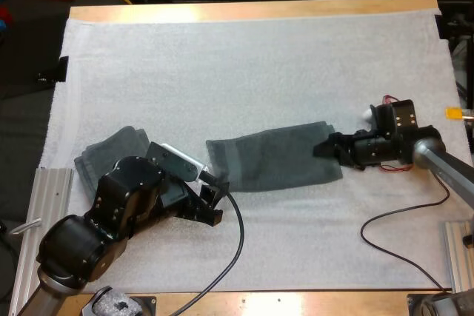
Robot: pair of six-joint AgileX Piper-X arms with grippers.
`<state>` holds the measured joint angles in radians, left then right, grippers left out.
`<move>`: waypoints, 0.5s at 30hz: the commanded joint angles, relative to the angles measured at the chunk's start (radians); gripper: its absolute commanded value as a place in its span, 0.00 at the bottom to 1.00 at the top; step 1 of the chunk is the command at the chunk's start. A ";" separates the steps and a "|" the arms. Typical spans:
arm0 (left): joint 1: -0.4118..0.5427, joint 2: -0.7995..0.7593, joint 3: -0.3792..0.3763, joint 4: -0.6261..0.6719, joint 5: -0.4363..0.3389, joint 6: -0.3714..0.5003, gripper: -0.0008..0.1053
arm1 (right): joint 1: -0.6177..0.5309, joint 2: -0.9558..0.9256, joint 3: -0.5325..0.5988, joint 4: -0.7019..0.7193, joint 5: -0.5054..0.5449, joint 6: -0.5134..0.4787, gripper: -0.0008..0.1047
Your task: Pick towel from pile, fold and stack
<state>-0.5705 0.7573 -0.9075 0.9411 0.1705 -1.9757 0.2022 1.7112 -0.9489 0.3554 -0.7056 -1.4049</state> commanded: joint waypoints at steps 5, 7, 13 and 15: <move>0.000 0.000 -0.005 -0.004 0.005 -0.009 0.63 | 0.011 0.017 0.006 0.046 0.075 0.036 0.23; 0.000 0.000 -0.005 -0.004 0.005 -0.009 0.63 | 0.011 0.011 0.006 0.067 0.093 0.027 0.06; 0.000 0.000 -0.005 -0.004 0.061 -0.026 0.63 | 0.011 -0.069 0.006 0.178 0.324 -0.081 0.02; 0.000 0.000 -0.005 -0.004 0.082 -0.026 0.63 | 0.011 -0.115 0.006 0.224 0.411 -0.128 0.02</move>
<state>-0.5705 0.7573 -0.9075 0.9411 0.2426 -1.9907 0.2161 1.6090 -0.9489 0.5467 -0.3449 -1.5055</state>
